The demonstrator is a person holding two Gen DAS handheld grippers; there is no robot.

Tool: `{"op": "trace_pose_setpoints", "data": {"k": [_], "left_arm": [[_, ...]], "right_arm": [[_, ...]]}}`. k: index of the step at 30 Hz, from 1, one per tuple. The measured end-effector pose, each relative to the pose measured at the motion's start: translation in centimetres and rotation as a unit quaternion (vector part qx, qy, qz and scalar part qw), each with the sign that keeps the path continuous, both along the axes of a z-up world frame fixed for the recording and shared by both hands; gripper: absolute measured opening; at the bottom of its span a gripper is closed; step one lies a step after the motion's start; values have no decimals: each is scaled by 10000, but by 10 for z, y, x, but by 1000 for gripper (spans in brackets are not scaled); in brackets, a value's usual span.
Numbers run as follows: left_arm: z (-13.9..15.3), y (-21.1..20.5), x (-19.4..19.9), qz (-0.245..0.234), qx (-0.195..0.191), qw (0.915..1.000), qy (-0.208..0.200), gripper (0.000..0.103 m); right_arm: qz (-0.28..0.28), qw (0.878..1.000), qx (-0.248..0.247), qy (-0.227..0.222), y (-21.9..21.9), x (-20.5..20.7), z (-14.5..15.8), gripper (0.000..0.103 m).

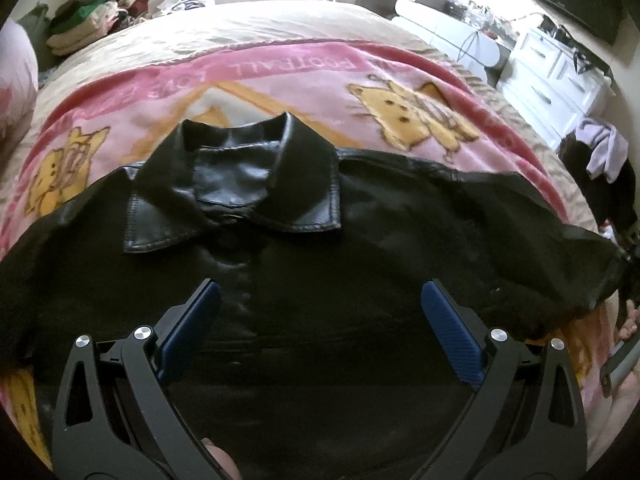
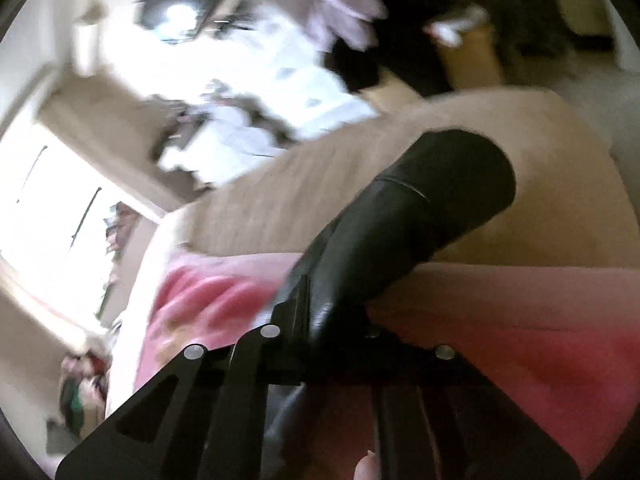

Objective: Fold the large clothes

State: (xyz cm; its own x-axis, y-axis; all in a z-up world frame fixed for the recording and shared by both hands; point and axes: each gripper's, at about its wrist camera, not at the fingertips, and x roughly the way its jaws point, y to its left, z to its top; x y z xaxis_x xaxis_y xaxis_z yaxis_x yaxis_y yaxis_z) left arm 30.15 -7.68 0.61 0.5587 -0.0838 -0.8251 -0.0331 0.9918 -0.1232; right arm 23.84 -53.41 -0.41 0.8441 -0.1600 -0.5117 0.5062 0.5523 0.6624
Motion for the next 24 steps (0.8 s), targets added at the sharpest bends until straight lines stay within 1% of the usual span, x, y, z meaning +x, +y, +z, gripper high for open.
{"op": "trace_pose_setpoints", "data": {"k": [2,3,5,8,12,14,16,17,18,20,21,22,23,24], "left_arm": [[4,7,-2,42,-63,10000,-21,94],[7,11,-2,58,-102,9999,-27,94],[13,20,-4,64,-229,9997,-75,94],[23,32,-8,17,-414,9990,-162,94],[38,50,-13,-4,-836,9963,-218,94],[48,59,-17,-6,-984,9947,-311,94],[58,68,-21,-15,-1125,9928,-400,94],[64,74,-24,-11,-1248,9911,-461,94],[71,82,-28,-12,-1392,9889,-520,94],[83,96,-36,-34,-1654,9842,-633,94],[89,103,-40,-42,-1757,9820,-692,94],[97,114,-48,-21,-1893,9787,-798,94],[103,124,-54,2,-1967,9766,-872,94],[107,132,-58,32,-2005,9753,-928,94]], "right_arm": [[338,9988,-191,-295,16,4,17,7],[579,9965,-319,-507,27,4,28,7],[970,9908,-581,-745,47,7,45,7],[1582,9753,-951,-1217,80,10,73,6],[2414,9445,-1405,-1728,135,8,104,6],[2841,9243,-1629,-1959,164,6,117,6],[3324,9002,-1775,-2182,200,0,127,6],[3520,8900,-1835,-2243,213,-1,131,6],[3783,8762,-1899,-2304,231,-3,133,6],[4169,8549,-1970,-2376,258,-5,134,6],[4428,8391,-2037,-2416,279,-9,134,6],[4604,8278,-2099,-2424,289,-10,134,6],[4850,8126,-2173,-2393,307,-13,130,6],[5019,8021,-2231,-2345,320,-14,128,6]]}}
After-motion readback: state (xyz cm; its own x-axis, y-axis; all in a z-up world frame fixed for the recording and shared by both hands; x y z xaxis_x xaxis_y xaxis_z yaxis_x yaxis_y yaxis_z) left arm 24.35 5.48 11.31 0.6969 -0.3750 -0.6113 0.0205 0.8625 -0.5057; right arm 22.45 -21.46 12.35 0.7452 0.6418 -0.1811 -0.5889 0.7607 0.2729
